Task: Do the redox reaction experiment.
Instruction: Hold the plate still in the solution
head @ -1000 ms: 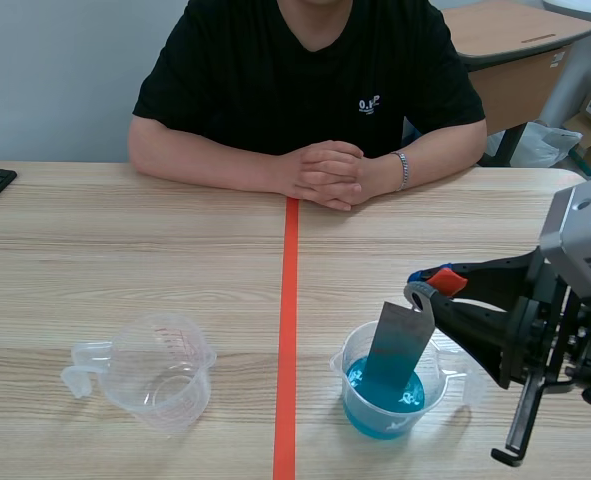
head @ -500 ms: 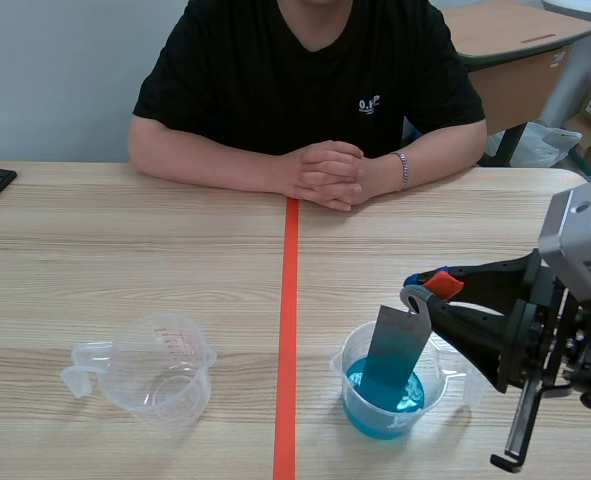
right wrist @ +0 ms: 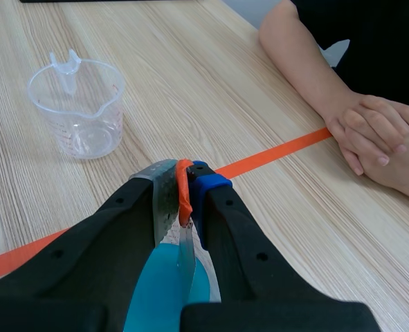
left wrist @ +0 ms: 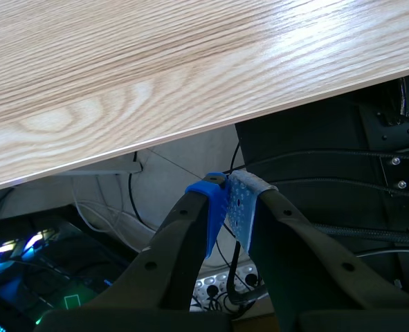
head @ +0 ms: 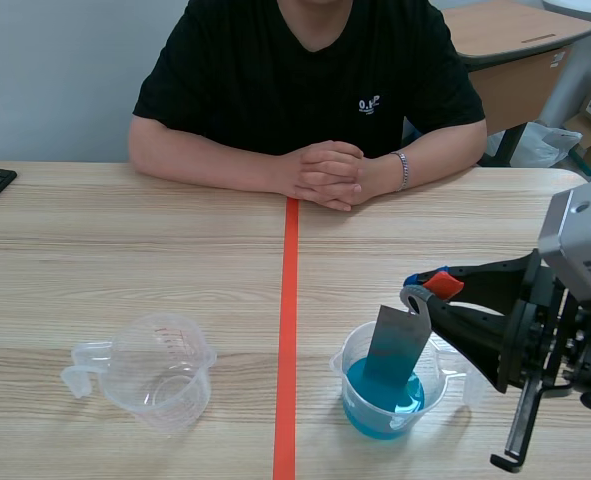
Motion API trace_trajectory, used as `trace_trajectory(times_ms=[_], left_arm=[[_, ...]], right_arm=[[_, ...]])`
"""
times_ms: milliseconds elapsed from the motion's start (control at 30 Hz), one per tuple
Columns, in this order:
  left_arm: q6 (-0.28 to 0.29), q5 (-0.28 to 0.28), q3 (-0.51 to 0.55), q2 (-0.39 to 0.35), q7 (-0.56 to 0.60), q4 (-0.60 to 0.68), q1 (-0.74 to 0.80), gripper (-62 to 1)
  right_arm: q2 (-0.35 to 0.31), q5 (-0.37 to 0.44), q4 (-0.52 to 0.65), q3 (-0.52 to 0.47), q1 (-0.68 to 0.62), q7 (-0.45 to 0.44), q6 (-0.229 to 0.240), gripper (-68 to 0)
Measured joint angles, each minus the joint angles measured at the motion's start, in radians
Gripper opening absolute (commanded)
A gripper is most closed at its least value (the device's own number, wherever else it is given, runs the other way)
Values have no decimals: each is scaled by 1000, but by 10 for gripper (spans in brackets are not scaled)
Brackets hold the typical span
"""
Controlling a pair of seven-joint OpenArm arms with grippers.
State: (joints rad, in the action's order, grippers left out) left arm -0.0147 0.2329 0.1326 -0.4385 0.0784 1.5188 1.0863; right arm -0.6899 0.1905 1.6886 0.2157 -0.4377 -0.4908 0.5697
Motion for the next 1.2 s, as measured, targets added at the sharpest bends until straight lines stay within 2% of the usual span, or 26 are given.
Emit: trace_trajectory(times_ms=[667,933,1033,1200], left_arm=[[0,0,0,0,-8,0,0,-567],[0,0,0,0,-8,0,0,-567],[0,0,0,0,-8,0,0,-567],[0,0,0,0,-8,0,0,-567]], right_arm=[[-3,-5,16,-6,-5,14,1,-660],[-3,-19,116,-116,-107,28,15,-660],[-3,-19,169,-168,-143,28,51,-660],[-3,-15,255,-243,-204,29,63,-660]])
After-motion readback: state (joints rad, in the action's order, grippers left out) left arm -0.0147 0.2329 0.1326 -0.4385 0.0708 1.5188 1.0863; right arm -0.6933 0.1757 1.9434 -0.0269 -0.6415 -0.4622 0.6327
